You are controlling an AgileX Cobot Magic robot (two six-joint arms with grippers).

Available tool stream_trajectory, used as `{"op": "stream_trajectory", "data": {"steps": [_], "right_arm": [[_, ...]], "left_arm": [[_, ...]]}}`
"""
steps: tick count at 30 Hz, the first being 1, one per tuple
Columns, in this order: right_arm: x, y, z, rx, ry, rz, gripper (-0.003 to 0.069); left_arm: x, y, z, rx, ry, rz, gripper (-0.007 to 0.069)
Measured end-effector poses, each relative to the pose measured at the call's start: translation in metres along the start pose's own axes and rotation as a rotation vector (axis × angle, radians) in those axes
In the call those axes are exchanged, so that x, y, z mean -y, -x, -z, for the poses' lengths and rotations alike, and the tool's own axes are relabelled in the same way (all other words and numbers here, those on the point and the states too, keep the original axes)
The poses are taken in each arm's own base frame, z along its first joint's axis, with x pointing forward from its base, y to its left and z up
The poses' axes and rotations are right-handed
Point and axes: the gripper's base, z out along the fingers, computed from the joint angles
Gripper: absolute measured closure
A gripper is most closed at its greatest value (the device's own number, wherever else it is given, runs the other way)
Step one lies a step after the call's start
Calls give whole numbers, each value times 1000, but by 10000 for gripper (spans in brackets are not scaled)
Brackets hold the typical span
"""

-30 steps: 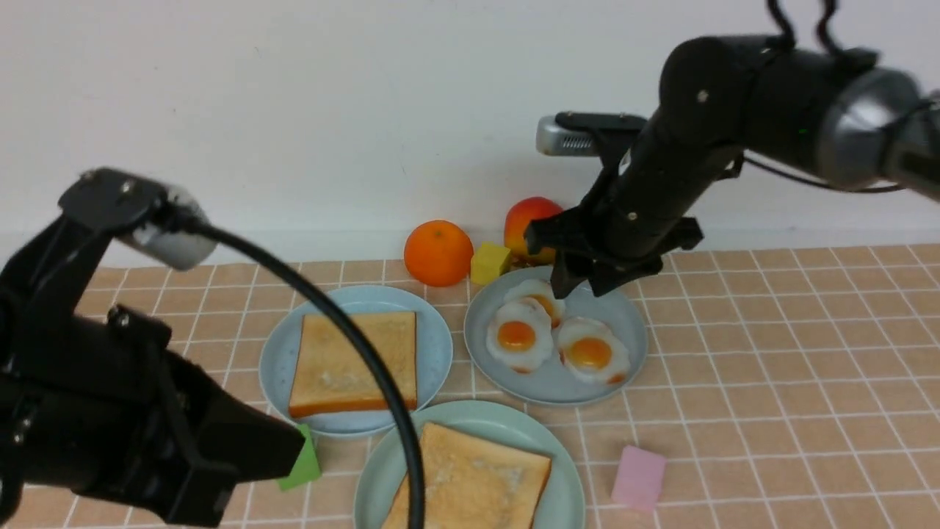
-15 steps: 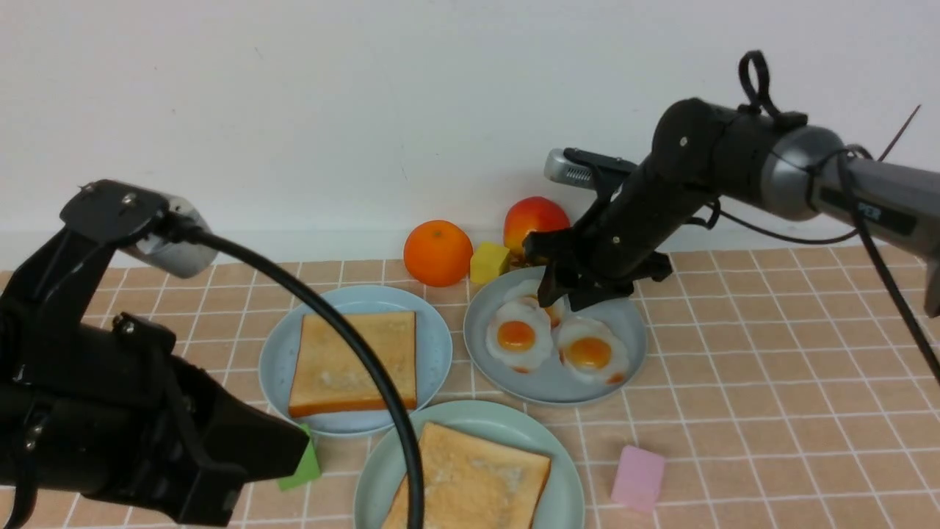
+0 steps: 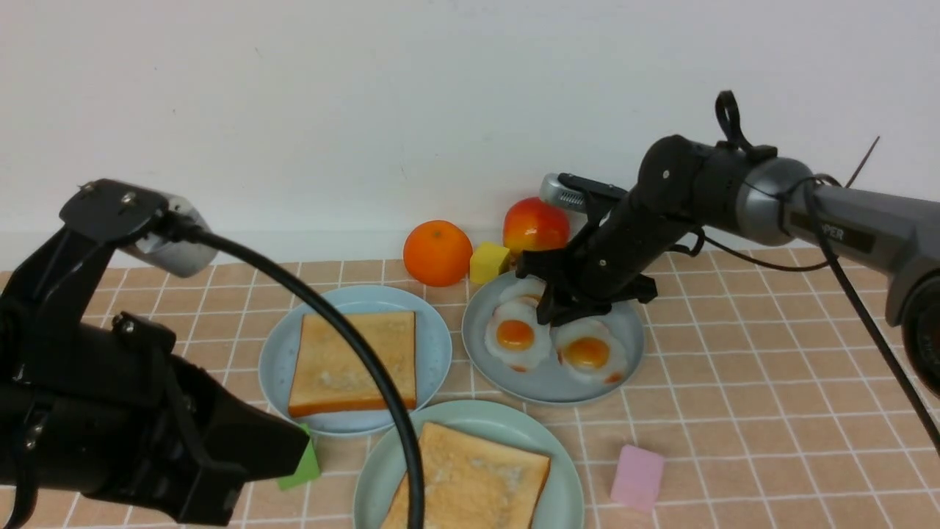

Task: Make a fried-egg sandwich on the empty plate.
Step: Use the right arm to grab a fried egg, then use the right arm to place the fried egg on the slice of bread in the middle

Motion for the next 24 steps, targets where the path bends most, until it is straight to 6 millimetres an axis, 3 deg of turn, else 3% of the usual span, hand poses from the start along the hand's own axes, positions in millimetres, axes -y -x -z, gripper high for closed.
{"op": "stream_trajectory", "data": {"steps": [1,12,19,22,24], "right_arm": [[0,0,1,1,1,1,618],[-4,-1,11,-19,2,13,624],[-27,4,68,22,26,77,624],[-39,-2,96,-15,40,120,624],[-47,-8,103,-41,46,136,624]], "left_arm": [[0,0,0,0,0,0,638],[0,0,0,-2,-1,0,638],[2,-3,0,-35,-18,0,638],[2,-4,0,-49,-25,0,638],[3,-5,0,-57,-28,0,637]]}}
